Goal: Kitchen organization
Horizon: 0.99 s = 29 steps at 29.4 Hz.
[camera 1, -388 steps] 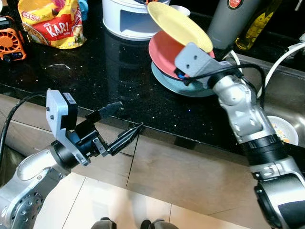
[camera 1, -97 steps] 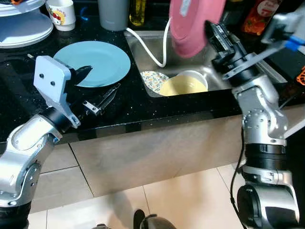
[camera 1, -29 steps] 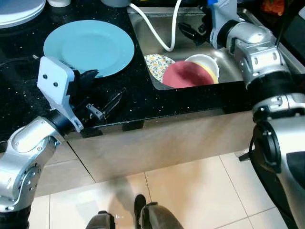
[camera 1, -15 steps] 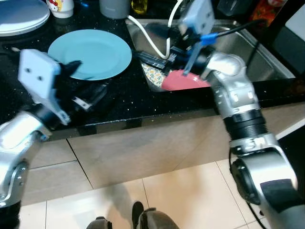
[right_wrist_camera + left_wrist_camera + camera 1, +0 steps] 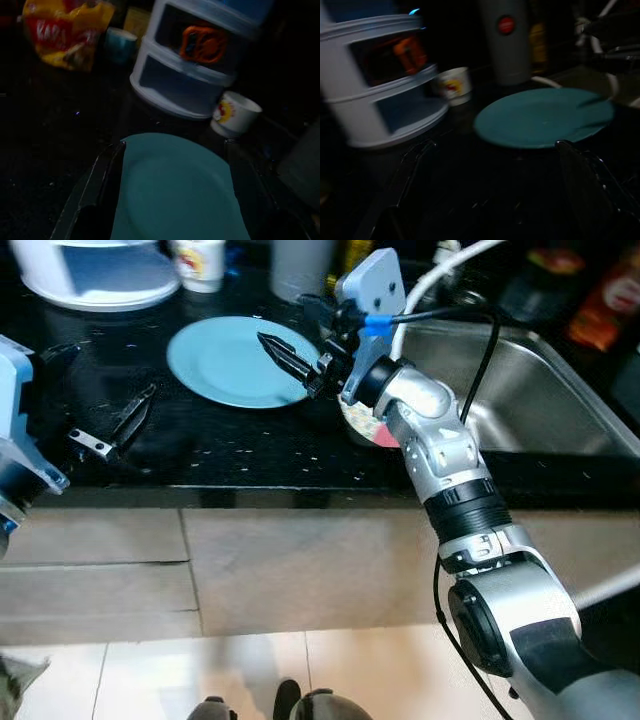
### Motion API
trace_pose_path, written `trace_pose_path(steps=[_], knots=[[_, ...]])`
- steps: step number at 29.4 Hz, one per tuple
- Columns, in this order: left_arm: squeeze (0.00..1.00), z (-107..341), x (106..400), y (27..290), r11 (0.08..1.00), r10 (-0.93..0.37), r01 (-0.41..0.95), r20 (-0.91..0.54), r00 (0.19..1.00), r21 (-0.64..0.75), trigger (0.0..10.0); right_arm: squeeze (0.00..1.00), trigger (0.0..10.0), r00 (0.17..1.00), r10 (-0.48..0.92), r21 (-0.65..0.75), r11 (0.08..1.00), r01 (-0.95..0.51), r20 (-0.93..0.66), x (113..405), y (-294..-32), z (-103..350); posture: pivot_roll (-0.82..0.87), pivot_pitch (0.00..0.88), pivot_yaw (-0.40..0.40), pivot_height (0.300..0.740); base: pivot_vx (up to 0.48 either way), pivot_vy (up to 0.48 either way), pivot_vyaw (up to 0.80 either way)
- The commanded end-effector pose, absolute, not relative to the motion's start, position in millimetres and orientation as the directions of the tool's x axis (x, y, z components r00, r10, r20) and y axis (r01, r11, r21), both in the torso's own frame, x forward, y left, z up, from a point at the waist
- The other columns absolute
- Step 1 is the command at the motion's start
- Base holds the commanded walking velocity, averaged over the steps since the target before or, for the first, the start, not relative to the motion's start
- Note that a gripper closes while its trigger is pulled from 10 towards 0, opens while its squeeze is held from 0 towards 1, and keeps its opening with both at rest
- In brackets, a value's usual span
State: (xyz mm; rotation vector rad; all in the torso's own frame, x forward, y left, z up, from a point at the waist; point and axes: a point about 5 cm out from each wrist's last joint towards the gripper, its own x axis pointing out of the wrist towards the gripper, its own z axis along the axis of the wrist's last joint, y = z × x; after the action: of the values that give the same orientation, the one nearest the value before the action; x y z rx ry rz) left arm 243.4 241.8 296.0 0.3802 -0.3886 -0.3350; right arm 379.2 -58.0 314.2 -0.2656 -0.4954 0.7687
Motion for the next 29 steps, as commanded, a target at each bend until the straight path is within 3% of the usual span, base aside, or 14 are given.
trace_pose_path(steps=[1,6,19,24,29], knots=[[0.0,298,242,239,0.852,-0.416,0.26,0.286,0.864,0.455,10.0,0.0,10.0,0.64,0.706,-0.45,0.698,-0.557,0.302,382,-61,310,0.25,0.082,-0.113,0.74,0.0,0.0,0.74],[0.0,294,243,232,0.843,-0.446,0.299,0.269,0.853,0.448,10.0,0.0,10.0,0.675,0.692,-0.524,0.686,-0.504,0.257,385,-57,302,0.25,0.079,-0.111,0.74,0.0,0.0,0.75],[0.0,277,255,211,0.85,-0.47,0.36,0.241,0.849,0.385,10.0,0.0,10.0,0.721,0.649,-0.54,0.708,-0.455,0.243,390,-57,294,0.25,0.078,-0.101,0.74,0.0,0.0,0.75],[0.0,275,262,209,0.869,-0.439,0.34,0.247,0.864,0.359,10.0,0.0,10.0,0.728,0.638,-0.554,0.711,-0.433,0.251,391,-55,292,0.24,0.078,-0.097,0.74,0.0,0.0,0.0],[0.0,273,265,210,0.875,-0.416,0.317,0.234,0.878,0.367,10.0,0.0,10.0,0.734,0.628,-0.558,0.717,-0.419,0.257,391,-54,293,0.24,0.077,-0.096,0.74,0.146,-0.41,0.0]])
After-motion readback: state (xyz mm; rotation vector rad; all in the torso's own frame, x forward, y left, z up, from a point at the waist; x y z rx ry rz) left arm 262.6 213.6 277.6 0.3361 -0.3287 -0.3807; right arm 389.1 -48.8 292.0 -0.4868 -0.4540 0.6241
